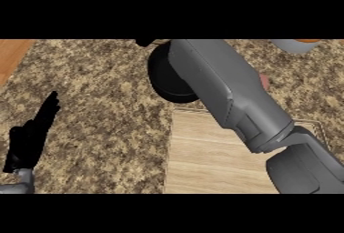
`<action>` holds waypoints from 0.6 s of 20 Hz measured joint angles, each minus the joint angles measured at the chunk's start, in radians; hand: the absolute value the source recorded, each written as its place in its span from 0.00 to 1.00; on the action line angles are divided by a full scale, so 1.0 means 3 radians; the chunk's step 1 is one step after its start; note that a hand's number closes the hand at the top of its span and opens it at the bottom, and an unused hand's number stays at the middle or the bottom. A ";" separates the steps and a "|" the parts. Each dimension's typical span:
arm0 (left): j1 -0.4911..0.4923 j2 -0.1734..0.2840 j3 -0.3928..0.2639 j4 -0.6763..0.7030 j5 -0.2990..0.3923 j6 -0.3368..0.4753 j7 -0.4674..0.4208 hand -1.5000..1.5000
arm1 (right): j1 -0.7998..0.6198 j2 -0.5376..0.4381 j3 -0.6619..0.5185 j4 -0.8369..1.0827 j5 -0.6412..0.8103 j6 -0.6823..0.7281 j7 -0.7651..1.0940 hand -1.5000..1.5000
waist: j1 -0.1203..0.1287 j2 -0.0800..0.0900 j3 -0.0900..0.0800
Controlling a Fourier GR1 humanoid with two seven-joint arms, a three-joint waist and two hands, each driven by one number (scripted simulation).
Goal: Pick the cupcake from the tray and place it in the pot
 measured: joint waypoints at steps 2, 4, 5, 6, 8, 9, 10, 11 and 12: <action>-0.0036 -0.0031 -0.0032 -0.0007 -0.0021 0.0014 0.0017 0.50 | 0.0003 -0.0008 -0.0105 0.0114 -0.0079 -0.0004 -0.0099 0.00 | 0.0026 0.0016 0.0000; -0.0047 -0.0054 -0.0059 -0.0013 -0.0035 0.0015 0.0024 0.50 | 0.0015 0.0016 -0.0218 0.0188 -0.0174 -0.0030 -0.0174 0.00 | 0.0047 0.0023 0.0000; -0.0045 -0.0048 -0.0060 -0.0019 -0.0032 0.0001 0.0028 0.50 | 0.0015 0.0023 -0.0274 0.0218 -0.0225 -0.0028 -0.0214 0.00 | 0.0061 0.0026 0.0001; -0.0043 -0.0048 -0.0053 -0.0008 -0.0022 -0.0009 0.0022 0.50 | 0.0010 0.0023 -0.0327 0.0247 -0.0268 -0.0021 -0.0266 0.00 | 0.0068 0.0029 0.0000; -0.0030 -0.0067 -0.0070 -0.0009 -0.0046 0.0006 0.0004 0.50 | 0.0019 0.0034 -0.0415 0.0293 -0.0339 -0.0048 -0.0372 0.00 | 0.0080 0.0033 0.0001; -0.0073 -0.0064 -0.0059 -0.0009 -0.0047 0.0013 0.0039 0.50 | 0.0018 0.0039 -0.0452 0.0314 -0.0369 -0.0050 -0.0428 0.00 | 0.0077 0.0035 0.0001; -0.0108 -0.0059 -0.0054 -0.0007 -0.0049 0.0013 0.0056 0.50 | 0.0031 0.0036 -0.0488 0.0332 -0.0394 -0.0069 -0.0499 0.00 | 0.0075 0.0037 0.0001; -0.0144 -0.0068 -0.0059 -0.0011 -0.0052 0.0022 0.0101 0.50 | 0.0043 0.0034 -0.0522 0.0345 -0.0417 -0.0092 -0.0570 0.00 | 0.0066 0.0035 0.0002; -0.0132 -0.0063 -0.0060 -0.0019 -0.0053 0.0011 0.0100 0.50 | 0.0044 0.0025 -0.0560 0.0353 -0.0442 -0.0123 -0.0631 0.00 | 0.0069 0.0034 0.0002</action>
